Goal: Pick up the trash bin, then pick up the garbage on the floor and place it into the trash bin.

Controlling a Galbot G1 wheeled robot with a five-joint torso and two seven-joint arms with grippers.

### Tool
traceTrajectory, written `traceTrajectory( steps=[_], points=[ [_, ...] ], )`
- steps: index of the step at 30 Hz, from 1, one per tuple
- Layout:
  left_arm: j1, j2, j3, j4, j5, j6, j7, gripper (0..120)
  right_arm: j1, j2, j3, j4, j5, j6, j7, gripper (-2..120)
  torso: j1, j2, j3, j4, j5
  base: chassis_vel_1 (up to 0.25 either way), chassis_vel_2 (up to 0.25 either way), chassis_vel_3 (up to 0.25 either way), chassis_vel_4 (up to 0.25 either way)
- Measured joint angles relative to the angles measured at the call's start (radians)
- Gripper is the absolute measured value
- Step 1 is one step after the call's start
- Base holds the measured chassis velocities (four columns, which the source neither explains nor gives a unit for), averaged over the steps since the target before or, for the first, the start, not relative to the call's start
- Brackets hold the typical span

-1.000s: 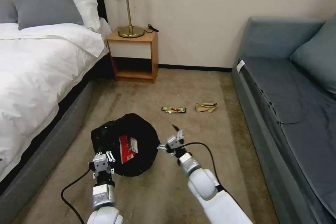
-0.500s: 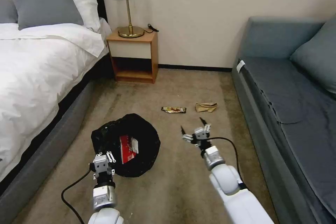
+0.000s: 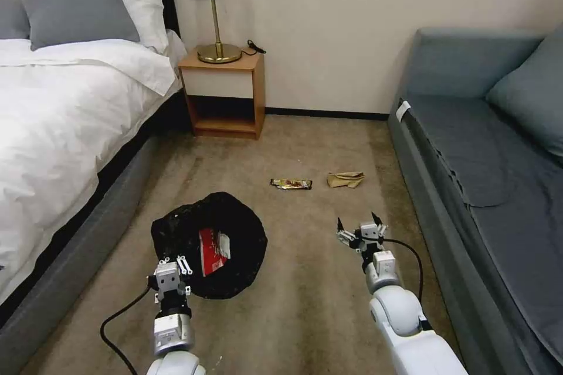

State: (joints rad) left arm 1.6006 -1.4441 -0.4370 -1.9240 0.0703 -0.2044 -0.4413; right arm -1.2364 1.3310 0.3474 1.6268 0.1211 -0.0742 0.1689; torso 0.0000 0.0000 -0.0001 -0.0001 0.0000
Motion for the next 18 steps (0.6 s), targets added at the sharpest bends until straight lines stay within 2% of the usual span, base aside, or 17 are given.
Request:
traceTrajectory(
  steps=[18],
  points=[
    [0.008,0.011,-0.041,-0.004,-0.038,-0.005,0.0,3,-0.008,0.015,0.01,-0.045,0.015,0.026,-0.042,100,0.0,0.0,0.0,0.0001,-0.0001,0.0,0.0,0.0,0.0]
  ],
)
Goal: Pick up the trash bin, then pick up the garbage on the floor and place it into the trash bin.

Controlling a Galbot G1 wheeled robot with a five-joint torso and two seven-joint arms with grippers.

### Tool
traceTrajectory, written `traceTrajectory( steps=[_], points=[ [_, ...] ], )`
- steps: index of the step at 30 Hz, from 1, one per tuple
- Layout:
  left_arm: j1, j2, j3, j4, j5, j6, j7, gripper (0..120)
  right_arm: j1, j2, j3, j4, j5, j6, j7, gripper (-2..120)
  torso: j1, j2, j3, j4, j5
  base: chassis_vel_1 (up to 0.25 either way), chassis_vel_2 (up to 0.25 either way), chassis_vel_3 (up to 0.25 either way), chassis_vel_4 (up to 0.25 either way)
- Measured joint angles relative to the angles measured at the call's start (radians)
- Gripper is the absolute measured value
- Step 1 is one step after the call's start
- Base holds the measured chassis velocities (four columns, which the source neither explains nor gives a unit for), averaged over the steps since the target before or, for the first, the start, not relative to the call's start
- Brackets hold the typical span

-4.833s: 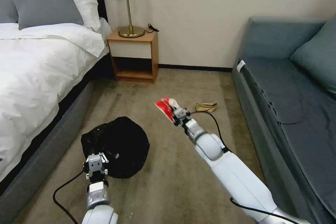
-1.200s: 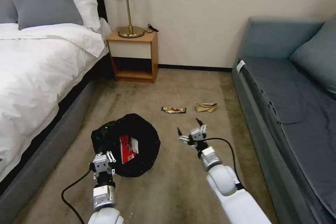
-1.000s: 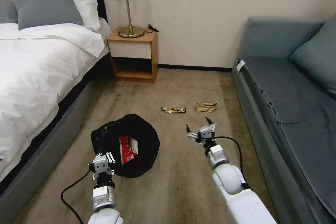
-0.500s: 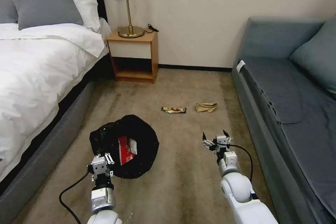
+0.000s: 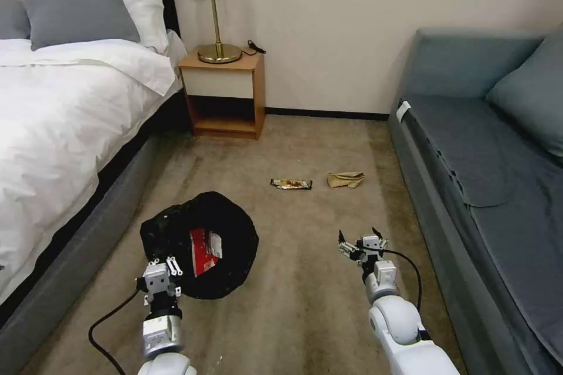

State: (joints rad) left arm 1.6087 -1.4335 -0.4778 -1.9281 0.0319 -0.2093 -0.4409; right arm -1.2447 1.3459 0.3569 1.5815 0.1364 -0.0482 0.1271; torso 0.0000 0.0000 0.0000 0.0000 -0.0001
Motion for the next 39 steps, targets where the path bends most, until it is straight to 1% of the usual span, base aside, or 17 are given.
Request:
traceTrajectory(
  steps=[8,14,20,31,39],
  points=[
    [0.004,-0.001,-0.008,0.004,-0.004,-0.008,0.003,3,0.003,0.006,0.004,-0.011,0.0,0.013,-0.009,100,0.0,0.0,0.0,0.0,0.0,0.0,0.0,0.0,0.0],
    [0.019,-0.001,-0.009,0.027,-0.003,-0.034,0.004,3,0.01,0.012,0.001,-0.019,-0.009,0.014,-0.024,100,0.0,0.0,0.0,0.0,0.0,0.0,0.0,0.0,0.0],
    [0.029,0.005,-0.016,0.031,-0.004,-0.045,0.006,3,0.02,0.013,0.004,-0.031,-0.014,0.018,-0.034,100,0.0,0.0,0.0,0.0,0.0,0.0,0.0,0.0,0.0],
    [0.014,0.003,-0.013,0.04,-0.006,-0.043,0.007,3,0.031,0.02,0.004,-0.059,-0.011,0.022,-0.037,100,0.0,0.0,0.0,-0.0001,0.0,0.0,0.0,0.0,0.0],
    [0.0,0.002,-0.01,0.051,-0.005,-0.039,0.007,3,0.04,0.015,0.009,-0.077,-0.008,0.029,-0.041,100,0.0,0.0,0.0,-0.0001,0.0,-0.059,0.058,0.056,-0.061]
  ],
)
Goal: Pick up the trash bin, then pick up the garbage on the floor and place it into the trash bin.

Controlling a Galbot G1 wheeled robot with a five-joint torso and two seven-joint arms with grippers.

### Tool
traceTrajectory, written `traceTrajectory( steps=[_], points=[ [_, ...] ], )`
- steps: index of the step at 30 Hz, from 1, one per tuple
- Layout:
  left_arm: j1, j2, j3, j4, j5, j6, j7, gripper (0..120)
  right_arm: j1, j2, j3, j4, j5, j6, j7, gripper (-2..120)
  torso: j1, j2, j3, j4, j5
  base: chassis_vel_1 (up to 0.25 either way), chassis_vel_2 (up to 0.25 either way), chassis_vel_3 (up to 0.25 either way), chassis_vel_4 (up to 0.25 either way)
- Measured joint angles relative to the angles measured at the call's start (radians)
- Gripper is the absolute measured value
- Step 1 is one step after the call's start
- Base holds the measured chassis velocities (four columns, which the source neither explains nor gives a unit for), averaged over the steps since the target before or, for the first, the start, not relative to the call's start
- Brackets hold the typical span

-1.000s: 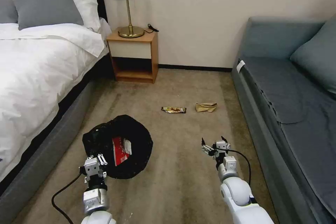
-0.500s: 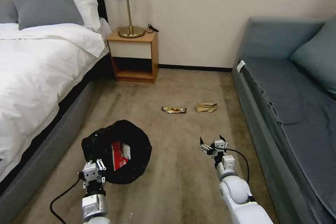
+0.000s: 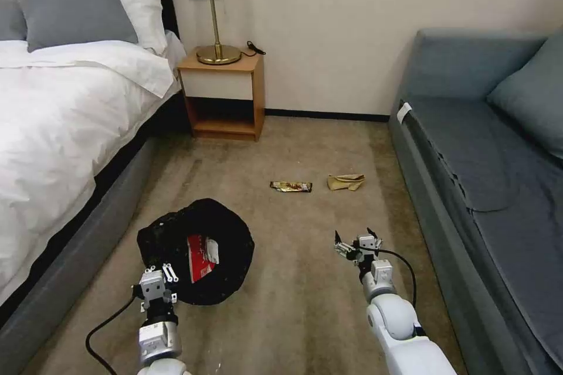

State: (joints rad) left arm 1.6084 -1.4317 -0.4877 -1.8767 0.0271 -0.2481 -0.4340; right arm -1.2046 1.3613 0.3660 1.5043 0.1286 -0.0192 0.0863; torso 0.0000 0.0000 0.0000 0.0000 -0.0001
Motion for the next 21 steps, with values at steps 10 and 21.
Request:
traceTrajectory(
  steps=[10,21],
  points=[
    [-0.006,-0.001,-0.001,0.008,0.0,0.0,0.0,3,0.014,-0.001,-0.002,-0.013,0.002,0.001,-0.003,100,0.0,0.0,0.0,0.0,0.0,-0.051,0.055,0.056,-0.047],
    [0.005,0.002,-0.009,0.009,-0.001,-0.008,0.0,3,-0.001,0.004,-0.002,-0.016,-0.003,0.007,-0.006,100,0.0,0.0,0.0,0.0,0.0,-0.077,0.076,0.089,-0.076]
  ],
)
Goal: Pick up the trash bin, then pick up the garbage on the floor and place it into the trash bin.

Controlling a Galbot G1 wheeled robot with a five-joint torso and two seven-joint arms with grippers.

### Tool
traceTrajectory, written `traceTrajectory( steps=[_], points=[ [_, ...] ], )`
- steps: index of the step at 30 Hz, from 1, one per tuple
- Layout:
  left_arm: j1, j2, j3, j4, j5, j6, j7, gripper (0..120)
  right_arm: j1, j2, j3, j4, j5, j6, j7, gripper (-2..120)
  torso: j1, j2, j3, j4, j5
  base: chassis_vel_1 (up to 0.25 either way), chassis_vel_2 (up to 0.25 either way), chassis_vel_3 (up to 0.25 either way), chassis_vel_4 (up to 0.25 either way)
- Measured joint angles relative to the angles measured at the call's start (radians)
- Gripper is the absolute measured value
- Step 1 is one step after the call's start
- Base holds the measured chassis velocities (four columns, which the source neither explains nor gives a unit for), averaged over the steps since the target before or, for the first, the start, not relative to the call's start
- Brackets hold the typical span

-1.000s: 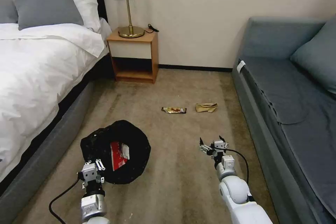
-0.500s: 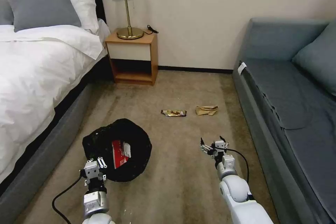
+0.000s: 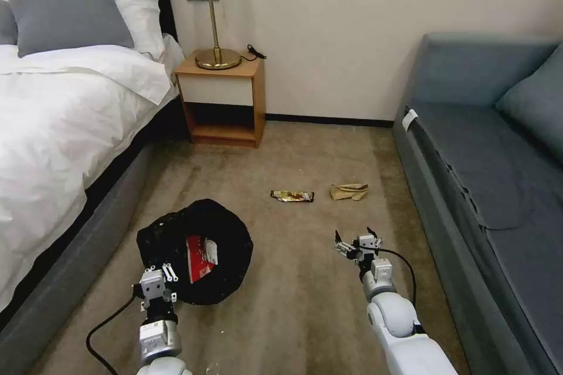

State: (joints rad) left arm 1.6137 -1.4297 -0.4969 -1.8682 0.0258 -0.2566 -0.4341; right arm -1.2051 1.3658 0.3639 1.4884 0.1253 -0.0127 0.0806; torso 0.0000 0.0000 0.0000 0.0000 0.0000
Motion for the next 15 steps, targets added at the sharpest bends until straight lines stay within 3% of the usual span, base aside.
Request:
traceTrajectory(
  steps=[15],
  points=[
    [0.003,0.002,0.001,0.009,0.0,-0.011,0.001,3,-0.024,0.003,0.014,-0.003,-0.014,0.018,-0.004,100,0.0,0.0,0.0,0.0,-0.0001,-0.094,0.085,0.087,-0.079]
  ],
)
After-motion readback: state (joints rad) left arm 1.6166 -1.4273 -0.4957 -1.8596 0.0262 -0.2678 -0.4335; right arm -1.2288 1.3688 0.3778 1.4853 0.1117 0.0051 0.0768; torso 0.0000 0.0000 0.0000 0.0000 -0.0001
